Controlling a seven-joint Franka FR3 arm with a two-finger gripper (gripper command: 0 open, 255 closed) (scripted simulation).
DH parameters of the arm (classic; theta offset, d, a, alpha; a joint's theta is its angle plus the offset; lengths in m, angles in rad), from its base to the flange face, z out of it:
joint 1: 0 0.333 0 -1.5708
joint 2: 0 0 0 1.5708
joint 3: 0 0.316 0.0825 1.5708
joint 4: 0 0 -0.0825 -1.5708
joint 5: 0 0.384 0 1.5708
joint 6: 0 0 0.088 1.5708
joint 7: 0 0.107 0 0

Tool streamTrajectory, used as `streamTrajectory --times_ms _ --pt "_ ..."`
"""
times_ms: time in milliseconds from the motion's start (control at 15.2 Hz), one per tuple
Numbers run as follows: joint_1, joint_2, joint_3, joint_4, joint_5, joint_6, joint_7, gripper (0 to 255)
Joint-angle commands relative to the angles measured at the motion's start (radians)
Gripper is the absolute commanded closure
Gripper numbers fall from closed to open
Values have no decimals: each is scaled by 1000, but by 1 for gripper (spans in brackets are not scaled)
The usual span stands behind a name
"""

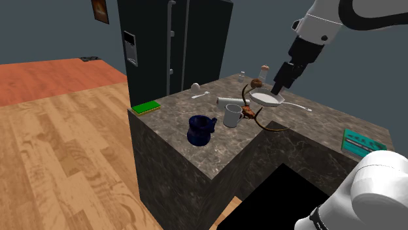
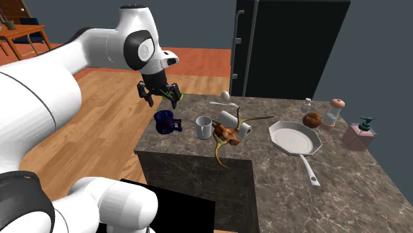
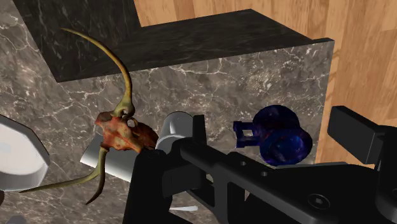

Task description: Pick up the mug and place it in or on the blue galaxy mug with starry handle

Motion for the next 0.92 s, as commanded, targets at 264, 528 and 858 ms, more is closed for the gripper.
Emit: streamTrajectory --times_ms 264,528,858 --pt "-13 126 -46 4 -9 102 -30 0" --pt "-21 265 -92 29 -9 195 -62 0" --pt "-26 451 -146 88 9 295 -109 0"
